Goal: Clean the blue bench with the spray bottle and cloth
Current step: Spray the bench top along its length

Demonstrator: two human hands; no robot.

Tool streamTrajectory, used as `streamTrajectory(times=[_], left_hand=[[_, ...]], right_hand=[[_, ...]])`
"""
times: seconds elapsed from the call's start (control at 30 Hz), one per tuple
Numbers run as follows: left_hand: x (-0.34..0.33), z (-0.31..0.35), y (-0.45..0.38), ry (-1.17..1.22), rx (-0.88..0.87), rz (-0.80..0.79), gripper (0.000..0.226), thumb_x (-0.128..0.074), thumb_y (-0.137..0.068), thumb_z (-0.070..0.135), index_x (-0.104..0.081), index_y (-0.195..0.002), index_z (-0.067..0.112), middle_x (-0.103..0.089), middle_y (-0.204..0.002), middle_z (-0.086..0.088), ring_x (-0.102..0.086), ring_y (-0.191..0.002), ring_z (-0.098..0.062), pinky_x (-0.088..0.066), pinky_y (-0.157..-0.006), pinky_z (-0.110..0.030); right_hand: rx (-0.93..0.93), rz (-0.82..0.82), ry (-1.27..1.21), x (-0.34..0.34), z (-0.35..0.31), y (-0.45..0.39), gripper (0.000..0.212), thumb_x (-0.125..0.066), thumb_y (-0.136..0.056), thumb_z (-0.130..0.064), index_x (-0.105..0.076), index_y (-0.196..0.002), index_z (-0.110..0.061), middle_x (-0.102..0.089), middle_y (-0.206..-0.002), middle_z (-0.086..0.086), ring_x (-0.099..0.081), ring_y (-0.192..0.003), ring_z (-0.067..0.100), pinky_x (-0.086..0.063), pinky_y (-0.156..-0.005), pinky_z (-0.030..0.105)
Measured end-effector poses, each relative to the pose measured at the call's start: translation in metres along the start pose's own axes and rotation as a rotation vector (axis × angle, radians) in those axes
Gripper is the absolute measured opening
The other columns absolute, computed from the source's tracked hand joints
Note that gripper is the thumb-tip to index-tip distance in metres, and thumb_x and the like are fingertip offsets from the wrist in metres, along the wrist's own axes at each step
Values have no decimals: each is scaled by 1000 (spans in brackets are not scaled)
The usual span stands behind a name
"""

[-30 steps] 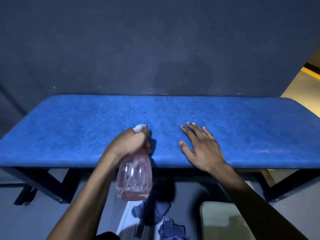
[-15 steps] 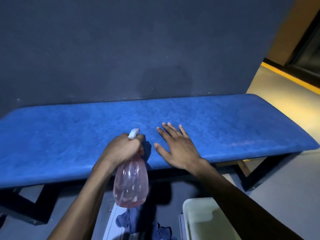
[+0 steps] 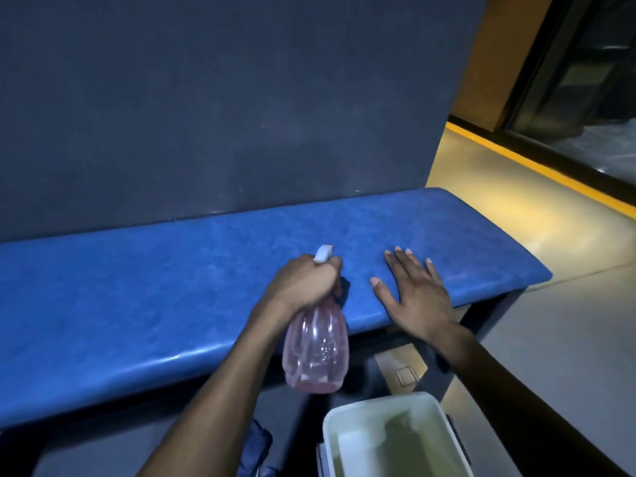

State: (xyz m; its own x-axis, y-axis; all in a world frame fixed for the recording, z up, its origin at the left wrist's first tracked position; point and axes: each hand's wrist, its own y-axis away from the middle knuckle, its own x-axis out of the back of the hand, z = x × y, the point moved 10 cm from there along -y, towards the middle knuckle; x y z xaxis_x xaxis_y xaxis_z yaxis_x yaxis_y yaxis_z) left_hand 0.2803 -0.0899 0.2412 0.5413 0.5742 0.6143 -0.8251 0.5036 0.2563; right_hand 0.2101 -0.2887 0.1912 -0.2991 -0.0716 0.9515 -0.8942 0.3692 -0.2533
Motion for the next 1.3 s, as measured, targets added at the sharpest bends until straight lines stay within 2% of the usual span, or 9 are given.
streamTrajectory(times=[0.23, 0.43, 0.63, 0.8, 0.87, 0.97, 1.1, 1.23, 1.3], left_hand=[[-48, 22, -35, -50, -39, -98, 48, -36, -73, 51, -74, -76, 22, -79, -92, -3, -68, -102, -24, -50, -100, -46], [-20, 6, -29, -3, -39, -73, 16, -41, -77, 39, -54, -69, 33, -79, -72, -1, -75, -84, -29, -58, -82, -48], [-30, 15, -22, 73, -63, -139, 19, -44, -79, 33, -56, -65, 31, -76, -65, -5, -78, -79, -33, -56, -93, -59], [-29, 7, -20, 99, -27, -106, 32, -42, -82, 45, -67, -98, 32, -81, -77, 8, -70, -103, -11, -49, -105, -41], [-24, -3, -21, 112, -6, -96, 35, -43, -82, 45, -61, -110, 35, -81, -75, 4, -74, -97, -14, -50, -104, -44], [-14, -14, -18, 225, 16, -90, 34, -51, -80, 45, -57, -113, 39, -78, -68, -3, -79, -77, -22, -54, -97, -44], [-14, -7, -17, 82, 0, -113, 39, -44, -83, 46, -68, -108, 29, -81, -79, 8, -70, -96, -7, -50, -104, -37], [-32, -3, -13, 114, 13, -155, 21, -46, -85, 42, -60, -98, 34, -80, -72, -3, -76, -89, -23, -53, -101, -47], [-31, -4, -16, 115, 4, -135, 25, -46, -84, 47, -63, -100, 38, -81, -74, 3, -76, -89, -17, -53, -101, -44]], right_hand=[[10, 67, 14, -2, 2, 0, 78, -17, -92, -67, -32, -156, -24, -28, -165, -1, -18, -154, 15, -10, -126, 44], [-8, 127, 4, -4, 4, -1, 74, -24, -94, -67, -36, -153, -24, -33, -163, -1, -22, -153, 15, -13, -125, 46], [-10, 139, 4, -4, 3, 0, 74, -23, -94, -67, -36, -153, -24, -33, -163, -1, -22, -153, 14, -13, -125, 46], [-10, 141, 3, -4, 3, -1, 73, -23, -94, -67, -37, -153, -25, -33, -163, -3, -22, -153, 14, -13, -125, 46], [-11, 142, 5, -5, 3, -1, 73, -23, -94, -67, -37, -152, -25, -33, -163, -3, -21, -153, 14, -13, -125, 45], [-14, 145, 10, -5, 4, 0, 72, -23, -95, -66, -36, -153, -25, -32, -163, -3, -21, -153, 14, -12, -125, 45], [-17, 145, 18, -6, 5, 0, 72, -22, -95, -67, -35, -153, -26, -32, -163, -2, -21, -153, 14, -13, -125, 46], [-13, 131, 23, -7, 4, -1, 72, -22, -95, -66, -34, -153, -26, -32, -163, -2, -21, -153, 14, -13, -125, 46], [-9, 123, 18, -7, 4, -1, 72, -22, -95, -67, -34, -154, -26, -31, -163, -2, -20, -153, 14, -12, -125, 46]])
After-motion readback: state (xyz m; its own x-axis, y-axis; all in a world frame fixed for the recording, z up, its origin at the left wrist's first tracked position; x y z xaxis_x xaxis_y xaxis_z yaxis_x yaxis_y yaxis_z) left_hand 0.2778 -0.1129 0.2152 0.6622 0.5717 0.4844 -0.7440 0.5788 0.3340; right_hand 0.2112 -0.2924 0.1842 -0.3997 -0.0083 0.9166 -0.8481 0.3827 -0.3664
